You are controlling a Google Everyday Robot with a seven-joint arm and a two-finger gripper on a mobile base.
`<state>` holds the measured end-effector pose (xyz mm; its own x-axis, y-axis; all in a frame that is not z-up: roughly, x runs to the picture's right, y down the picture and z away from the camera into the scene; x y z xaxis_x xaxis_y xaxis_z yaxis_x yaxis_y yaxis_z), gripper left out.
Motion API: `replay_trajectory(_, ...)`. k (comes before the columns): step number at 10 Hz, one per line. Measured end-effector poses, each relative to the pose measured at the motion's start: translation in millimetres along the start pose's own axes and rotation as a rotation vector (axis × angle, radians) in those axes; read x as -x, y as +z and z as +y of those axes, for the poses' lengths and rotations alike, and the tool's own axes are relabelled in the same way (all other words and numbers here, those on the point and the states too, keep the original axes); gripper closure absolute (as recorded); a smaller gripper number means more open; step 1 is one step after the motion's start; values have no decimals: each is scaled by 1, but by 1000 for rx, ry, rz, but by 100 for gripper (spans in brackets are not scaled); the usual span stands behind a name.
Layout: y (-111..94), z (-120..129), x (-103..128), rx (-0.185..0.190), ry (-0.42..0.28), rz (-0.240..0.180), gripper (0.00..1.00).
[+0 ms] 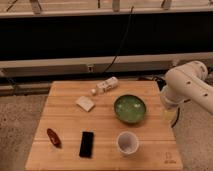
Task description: Place the white sponge in the ceramic bowl
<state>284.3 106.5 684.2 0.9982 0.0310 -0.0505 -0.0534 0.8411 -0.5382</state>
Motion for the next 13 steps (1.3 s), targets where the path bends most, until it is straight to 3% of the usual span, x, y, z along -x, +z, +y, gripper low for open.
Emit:
replay_trajectory(3,-1,-4,8,-5,-14,10,20)
replay_trajectory(13,-7,-41,139,-29,-206,81,20)
